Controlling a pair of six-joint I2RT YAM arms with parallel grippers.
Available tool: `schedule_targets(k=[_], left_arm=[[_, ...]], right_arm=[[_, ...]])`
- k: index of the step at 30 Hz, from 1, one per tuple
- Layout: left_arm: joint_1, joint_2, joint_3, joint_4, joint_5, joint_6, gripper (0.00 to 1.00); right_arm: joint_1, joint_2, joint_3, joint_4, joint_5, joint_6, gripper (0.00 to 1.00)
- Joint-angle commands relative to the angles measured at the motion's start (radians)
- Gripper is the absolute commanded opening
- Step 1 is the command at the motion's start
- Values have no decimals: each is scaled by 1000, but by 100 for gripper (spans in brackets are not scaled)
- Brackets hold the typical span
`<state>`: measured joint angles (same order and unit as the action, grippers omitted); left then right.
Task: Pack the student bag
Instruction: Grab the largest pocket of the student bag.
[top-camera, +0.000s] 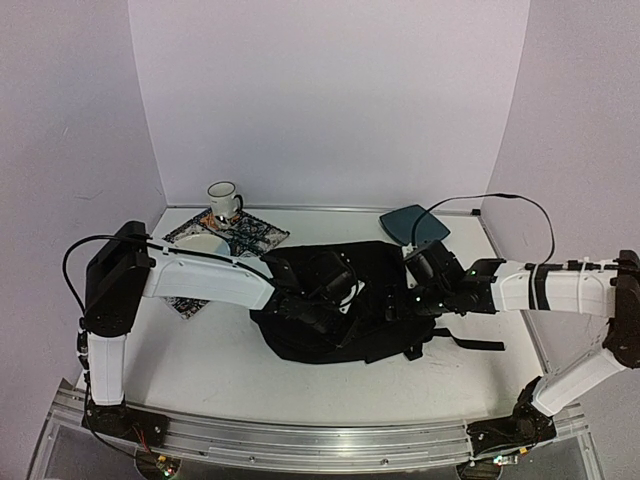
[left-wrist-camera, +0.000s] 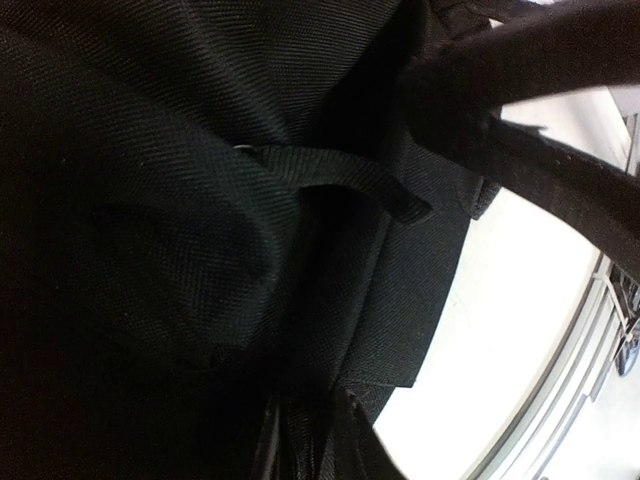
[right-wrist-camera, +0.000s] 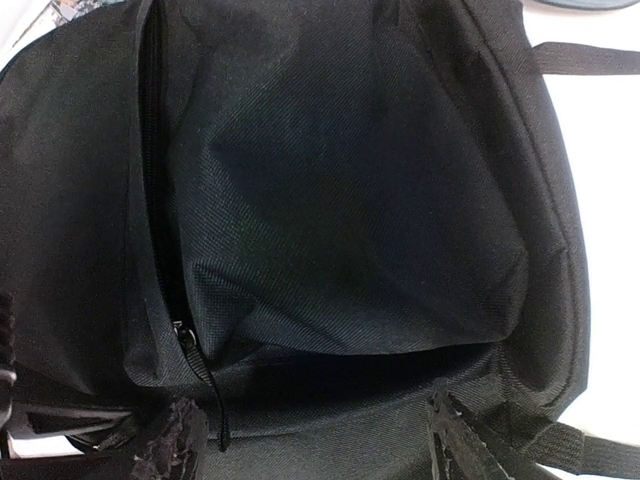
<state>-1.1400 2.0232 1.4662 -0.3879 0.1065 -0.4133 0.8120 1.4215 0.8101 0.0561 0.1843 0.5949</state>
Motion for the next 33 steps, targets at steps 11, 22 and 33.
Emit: schedule_targets(k=[11, 22, 33], left_arm=[[-2, -149, -45, -3, -132, -79, 0], [-3, -298, -230, 117, -191, -214, 0], [-3, -367, -319, 218, -177, -281, 0]], right_arm=[[33, 47, 27, 22, -61, 0, 81], [110, 93, 55, 24, -71, -24, 92], [214, 73, 10, 150, -145, -345, 94]])
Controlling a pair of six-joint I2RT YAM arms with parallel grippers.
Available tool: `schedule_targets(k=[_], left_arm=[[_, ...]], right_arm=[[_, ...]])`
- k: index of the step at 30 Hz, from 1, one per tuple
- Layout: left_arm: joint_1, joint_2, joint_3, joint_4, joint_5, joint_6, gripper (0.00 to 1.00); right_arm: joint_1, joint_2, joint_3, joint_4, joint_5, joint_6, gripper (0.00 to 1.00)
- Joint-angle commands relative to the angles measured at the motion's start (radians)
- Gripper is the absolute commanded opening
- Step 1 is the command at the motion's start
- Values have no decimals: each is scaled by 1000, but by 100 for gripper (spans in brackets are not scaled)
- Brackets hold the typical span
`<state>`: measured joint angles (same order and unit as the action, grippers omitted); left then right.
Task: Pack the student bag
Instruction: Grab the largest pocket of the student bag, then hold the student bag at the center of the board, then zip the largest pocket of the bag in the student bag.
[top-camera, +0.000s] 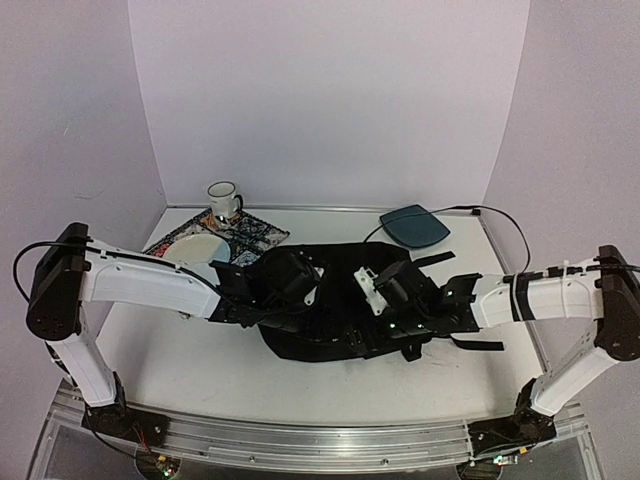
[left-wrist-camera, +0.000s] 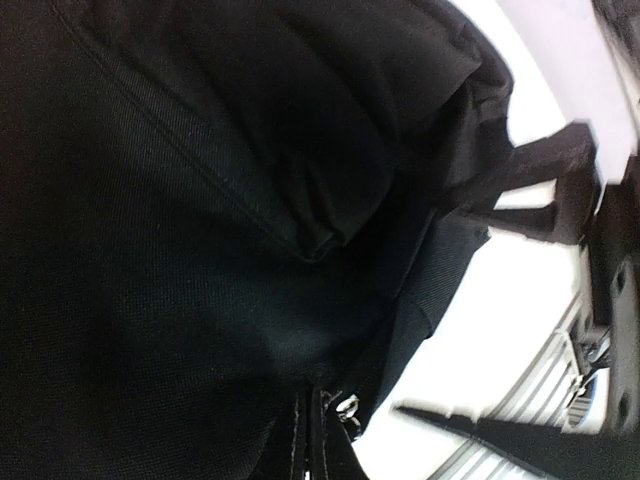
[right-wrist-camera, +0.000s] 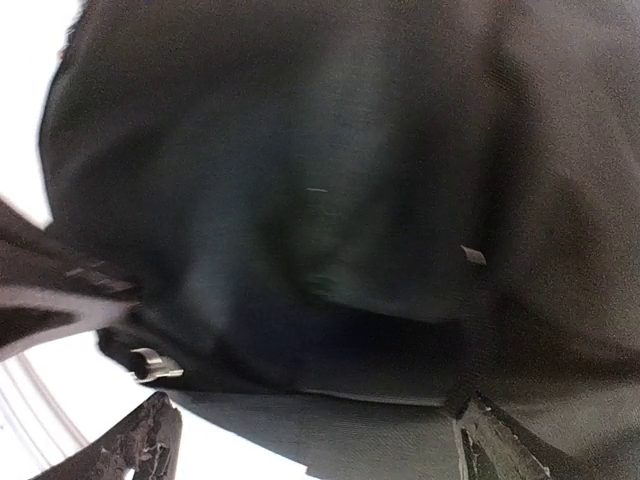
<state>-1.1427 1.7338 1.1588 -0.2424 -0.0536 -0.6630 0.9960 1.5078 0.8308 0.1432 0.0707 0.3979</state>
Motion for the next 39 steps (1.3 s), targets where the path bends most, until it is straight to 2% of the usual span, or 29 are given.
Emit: schedule_targets(k=[1, 6, 9, 12, 17, 20, 22, 31, 36, 39], left_arm=[[0, -83, -15, 76, -17, -33, 0], [0, -110, -26, 83, -18, -36, 0], [0, -133, -40, 83, -33, -38, 0], [1, -165, -58, 82, -62, -32, 0], [11, -205, -77, 52, -103, -13, 0], [35, -235, -95, 24, -131, -12, 0], [62, -268, -114, 8, -149, -9, 0], [212, -388, -159, -101, -217, 27, 0], [277, -422, -171, -160, -344, 55, 0], [310, -418, -190, -177, -396, 67, 0]], right_arm=[[37, -13, -16, 79, -36, -171, 94], [51, 24, -13, 107, -42, -232, 90], [52, 63, 1, 89, -6, -227, 82], [52, 75, -2, 83, 5, -212, 64], [52, 34, -37, 71, 35, -177, 24], [51, -5, -60, 49, 74, -144, 8], [51, -32, -73, 28, 103, -123, 2], [51, -145, -130, -74, 245, 11, 0], [47, -198, -141, -178, 400, 130, 0], [36, -235, -154, -203, 425, 163, 0]])
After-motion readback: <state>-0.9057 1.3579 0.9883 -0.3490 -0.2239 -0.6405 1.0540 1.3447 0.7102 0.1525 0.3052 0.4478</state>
